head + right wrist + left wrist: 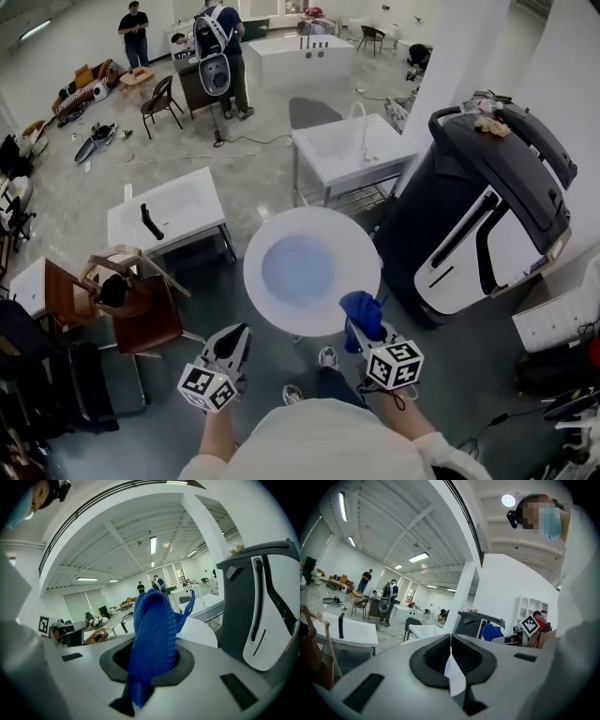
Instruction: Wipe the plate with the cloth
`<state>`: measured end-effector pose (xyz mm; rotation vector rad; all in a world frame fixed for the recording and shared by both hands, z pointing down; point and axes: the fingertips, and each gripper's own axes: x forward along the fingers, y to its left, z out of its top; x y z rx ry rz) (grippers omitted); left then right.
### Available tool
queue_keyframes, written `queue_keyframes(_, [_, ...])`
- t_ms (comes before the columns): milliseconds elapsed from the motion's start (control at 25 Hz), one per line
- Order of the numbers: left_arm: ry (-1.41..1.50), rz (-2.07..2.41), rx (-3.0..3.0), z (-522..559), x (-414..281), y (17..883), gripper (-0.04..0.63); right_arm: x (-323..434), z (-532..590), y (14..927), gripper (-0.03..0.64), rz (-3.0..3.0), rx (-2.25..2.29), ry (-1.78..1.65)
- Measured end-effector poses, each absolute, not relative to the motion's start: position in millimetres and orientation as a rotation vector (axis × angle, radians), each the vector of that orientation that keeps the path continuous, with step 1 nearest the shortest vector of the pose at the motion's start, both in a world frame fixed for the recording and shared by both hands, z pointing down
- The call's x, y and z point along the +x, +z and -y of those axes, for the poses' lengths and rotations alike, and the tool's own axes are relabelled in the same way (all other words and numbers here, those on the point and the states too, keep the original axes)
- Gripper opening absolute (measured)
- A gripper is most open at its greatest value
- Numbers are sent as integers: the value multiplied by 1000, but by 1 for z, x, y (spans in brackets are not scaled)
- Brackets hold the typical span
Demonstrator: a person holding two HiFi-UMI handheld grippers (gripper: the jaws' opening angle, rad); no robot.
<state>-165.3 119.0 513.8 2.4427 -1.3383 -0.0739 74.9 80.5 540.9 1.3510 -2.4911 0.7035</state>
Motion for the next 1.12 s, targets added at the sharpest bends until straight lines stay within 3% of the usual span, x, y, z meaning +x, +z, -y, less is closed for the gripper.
queue_keyframes(1120, [-178, 1490, 2166, 20, -121, 541, 34, 114, 69, 557, 84, 2542, 1083, 697])
